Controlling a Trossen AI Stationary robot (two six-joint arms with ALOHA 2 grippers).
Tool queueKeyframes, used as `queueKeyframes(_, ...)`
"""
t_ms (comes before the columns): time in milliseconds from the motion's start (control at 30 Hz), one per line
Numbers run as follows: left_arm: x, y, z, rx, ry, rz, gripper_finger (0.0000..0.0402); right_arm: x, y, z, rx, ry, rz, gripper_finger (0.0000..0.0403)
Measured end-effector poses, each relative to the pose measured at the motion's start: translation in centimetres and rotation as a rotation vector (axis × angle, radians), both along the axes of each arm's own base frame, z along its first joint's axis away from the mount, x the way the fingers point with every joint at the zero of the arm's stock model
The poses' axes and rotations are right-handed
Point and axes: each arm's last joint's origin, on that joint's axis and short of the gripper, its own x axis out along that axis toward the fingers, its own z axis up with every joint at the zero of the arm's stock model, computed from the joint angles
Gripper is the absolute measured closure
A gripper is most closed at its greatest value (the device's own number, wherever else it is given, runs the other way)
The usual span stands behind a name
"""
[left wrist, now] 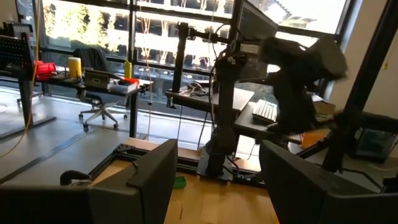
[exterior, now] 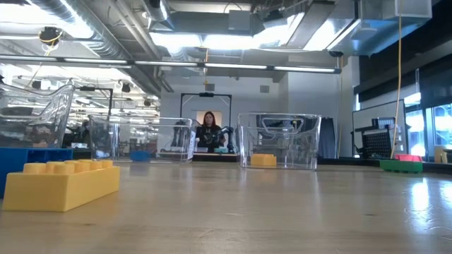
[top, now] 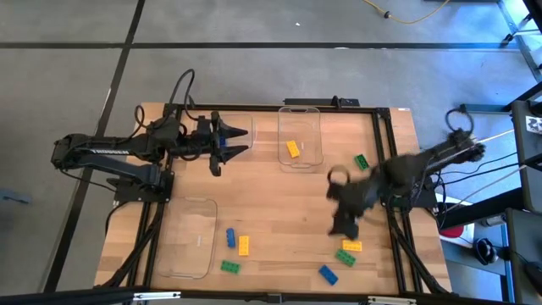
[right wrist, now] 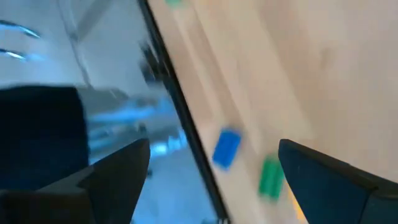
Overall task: Sort & place blocks by color
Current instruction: Put the bottom right blue game piece into the top left transparent bin
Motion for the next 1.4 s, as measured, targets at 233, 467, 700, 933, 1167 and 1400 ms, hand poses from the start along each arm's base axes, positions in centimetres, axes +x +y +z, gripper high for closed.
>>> queueKeyframes(233, 0.0, 0.0, 0.0, -0.001, 0.000, 0.002, 0.0182, 1.0, 7.4, -6.1, 0.024, 0.338, -0.036, 0.0047)
queueKeyframes(467, 0.0, 0.1, 0.0, -0.003, -0.001, 0.025, 0.0182, 3.3, 12.7, -10.9, -0.024, 0.459, -0.026, 0.0047)
queueKeyframes(700, 0.0, 0.4, 0.0, -0.003, -0.002, 0.043, 0.0182, 6.1, 15.2, -14.4, -0.192, 0.575, -0.063, 0.0047)
queueKeyframes(933, -0.1, 0.6, 0.0, -0.002, -0.002, 0.047, 0.0182, 6.8, 16.0, -17.2, -0.248, 0.663, -0.075, 0.0047)
queueKeyframes(1167, -0.1, 0.6, 0.0, -0.002, -0.001, 0.046, 0.0182, 6.9, 16.3, -18.4, -0.254, 0.683, -0.107, 0.0048)
queueKeyframes(1400, -0.1, 0.6, 0.0, -0.002, -0.001, 0.046, 0.0182, 6.2, 16.5, -20.5, -0.198, 0.687, -0.103, 0.0091)
